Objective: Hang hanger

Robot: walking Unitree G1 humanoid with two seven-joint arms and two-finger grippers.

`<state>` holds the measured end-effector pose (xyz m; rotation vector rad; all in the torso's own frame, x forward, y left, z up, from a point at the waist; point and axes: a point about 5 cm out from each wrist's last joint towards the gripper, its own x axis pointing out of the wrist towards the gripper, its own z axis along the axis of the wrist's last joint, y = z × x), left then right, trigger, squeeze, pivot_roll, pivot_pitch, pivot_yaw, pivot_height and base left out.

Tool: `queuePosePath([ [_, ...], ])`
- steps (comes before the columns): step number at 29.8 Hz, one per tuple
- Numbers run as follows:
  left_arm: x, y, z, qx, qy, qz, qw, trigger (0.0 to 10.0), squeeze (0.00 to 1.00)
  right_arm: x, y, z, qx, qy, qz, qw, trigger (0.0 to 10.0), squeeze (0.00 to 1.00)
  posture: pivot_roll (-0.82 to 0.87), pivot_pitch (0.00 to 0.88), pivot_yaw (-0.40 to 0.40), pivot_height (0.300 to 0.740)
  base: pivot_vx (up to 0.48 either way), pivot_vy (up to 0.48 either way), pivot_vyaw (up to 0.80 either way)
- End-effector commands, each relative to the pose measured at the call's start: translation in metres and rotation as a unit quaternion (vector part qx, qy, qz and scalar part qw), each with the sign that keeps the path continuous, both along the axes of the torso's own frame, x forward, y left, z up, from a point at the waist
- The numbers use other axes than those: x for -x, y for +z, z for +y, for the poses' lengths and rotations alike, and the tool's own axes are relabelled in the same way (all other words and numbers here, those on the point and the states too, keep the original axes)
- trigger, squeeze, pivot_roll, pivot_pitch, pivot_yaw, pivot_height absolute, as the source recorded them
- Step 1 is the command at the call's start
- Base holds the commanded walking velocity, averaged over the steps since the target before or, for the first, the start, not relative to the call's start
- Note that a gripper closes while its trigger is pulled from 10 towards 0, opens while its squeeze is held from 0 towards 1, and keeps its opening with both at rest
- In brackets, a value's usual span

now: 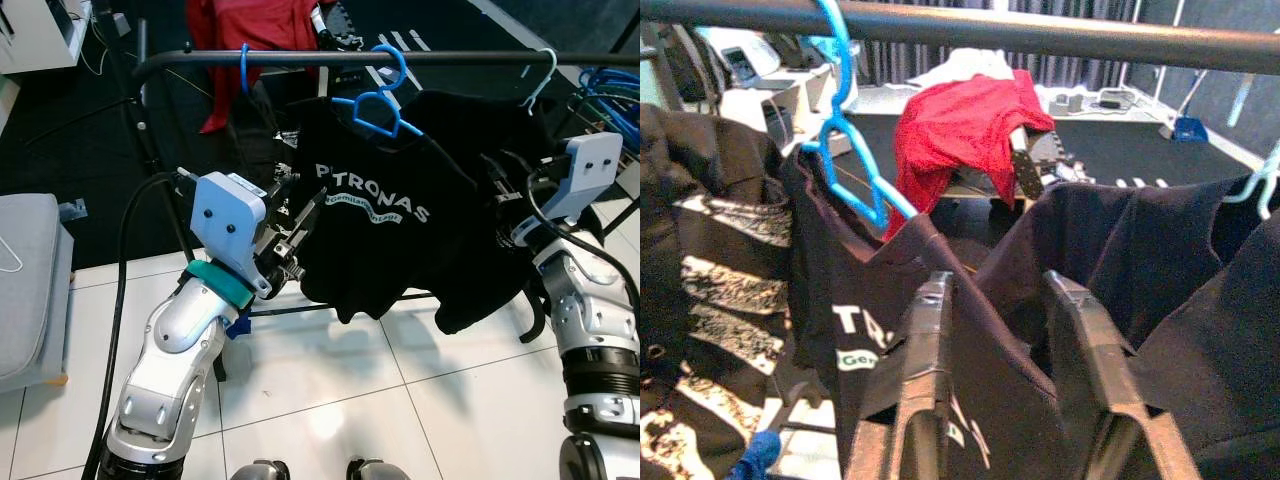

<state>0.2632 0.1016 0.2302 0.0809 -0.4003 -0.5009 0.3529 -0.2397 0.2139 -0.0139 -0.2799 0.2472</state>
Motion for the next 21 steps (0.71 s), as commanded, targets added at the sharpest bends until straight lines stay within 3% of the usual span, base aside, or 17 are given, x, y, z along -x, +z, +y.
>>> queuePosePath([
  [1,0.001,-0.008,0.003,-0.012,0.02,0.016,1.0,10.0,1.0,-0.007,0.0,0.002,0.005,0.011,0.008,1.0,10.0,1.0,-0.02,0.125,0.031,0.74,0.0,0.0,0.0],
  [7,0.002,-0.01,0.006,-0.017,0.028,0.025,0.999,10.0,1.0,-0.013,0.001,0.007,0.005,0.023,0.013,1.0,10.0,1.0,-0.01,0.127,0.032,0.74,0.0,0.0,0.0],
  [8,0.004,-0.011,0.008,-0.026,0.033,0.033,0.999,10.0,0.0,-0.021,0.002,0.011,0.007,0.032,0.022,0.999,10.0,1.0,0.02,0.151,0.036,0.74,0.0,0.0,0.0],
  [9,0.004,-0.011,0.008,-0.026,0.033,0.033,0.999,10.0,0.0,-0.021,0.002,0.011,0.007,0.032,0.022,0.999,10.0,1.0,0.02,0.151,0.036,0.74,0.0,0.0,0.0],
  [10,0.006,-0.011,0.01,-0.038,0.036,0.037,0.998,10.0,0.0,-0.028,0.002,0.012,0.015,0.029,0.035,0.999,10.0,0.0,0.05,0.166,0.038,0.74,0.0,0.0,0.0],
  [21,0.015,-0.023,0.017,-0.086,0.037,0.051,0.994,10.0,0.0,-0.039,0.002,0.006,0.04,0.024,0.079,0.996,9.8,0.0,0.09,0.195,0.041,0.74,0.0,0.0,0.0],
])
